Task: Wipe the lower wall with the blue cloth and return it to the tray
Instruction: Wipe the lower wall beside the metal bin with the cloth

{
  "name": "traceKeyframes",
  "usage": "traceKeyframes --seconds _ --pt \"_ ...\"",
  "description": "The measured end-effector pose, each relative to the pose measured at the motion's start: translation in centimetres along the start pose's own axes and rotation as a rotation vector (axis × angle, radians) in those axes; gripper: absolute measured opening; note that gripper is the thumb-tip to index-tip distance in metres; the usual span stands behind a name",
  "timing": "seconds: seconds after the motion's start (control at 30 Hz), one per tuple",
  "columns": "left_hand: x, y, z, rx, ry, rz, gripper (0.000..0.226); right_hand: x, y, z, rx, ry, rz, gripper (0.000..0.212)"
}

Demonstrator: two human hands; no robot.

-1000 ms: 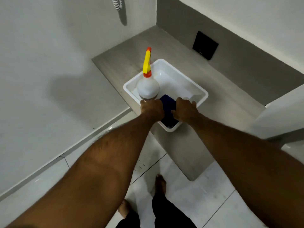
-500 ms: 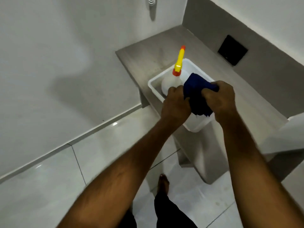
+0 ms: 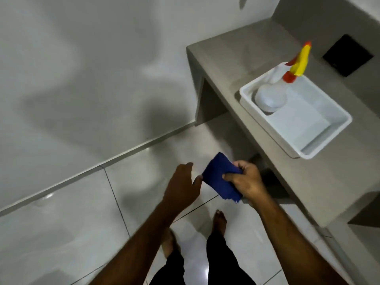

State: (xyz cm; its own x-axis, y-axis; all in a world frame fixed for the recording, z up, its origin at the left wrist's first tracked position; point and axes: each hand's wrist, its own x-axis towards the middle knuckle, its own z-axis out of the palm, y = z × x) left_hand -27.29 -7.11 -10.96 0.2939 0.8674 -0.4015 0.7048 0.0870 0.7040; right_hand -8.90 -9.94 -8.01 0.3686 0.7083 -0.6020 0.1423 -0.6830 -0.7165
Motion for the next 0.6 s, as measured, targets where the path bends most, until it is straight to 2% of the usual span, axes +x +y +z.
traceKeyframes --seconds 0.13,0.27,0.47,0.6 --pt "1.0 -11.6 4.7 0.243 -0.059 -0.219 0.073 7.0 7.5 6.2 -0.18 -0.023 0.161 0.025" --pt "4.4 -25.8 12.7 0.481 -0.164 -0.265 0.086 16.2 18.2 12.1 -0.369 -0.021 0.238 0.052" --pt "14.4 -44.4 25.4 0.619 -0.208 -0.202 0.104 31.0 35.9 19.1 -0.685 -0.012 0.189 0.043" --pt "20.6 -53.4 31.5 0.582 -0.217 -0.238 0.113 38.7 44.4 21.8 -0.849 0.101 0.073 0.052"
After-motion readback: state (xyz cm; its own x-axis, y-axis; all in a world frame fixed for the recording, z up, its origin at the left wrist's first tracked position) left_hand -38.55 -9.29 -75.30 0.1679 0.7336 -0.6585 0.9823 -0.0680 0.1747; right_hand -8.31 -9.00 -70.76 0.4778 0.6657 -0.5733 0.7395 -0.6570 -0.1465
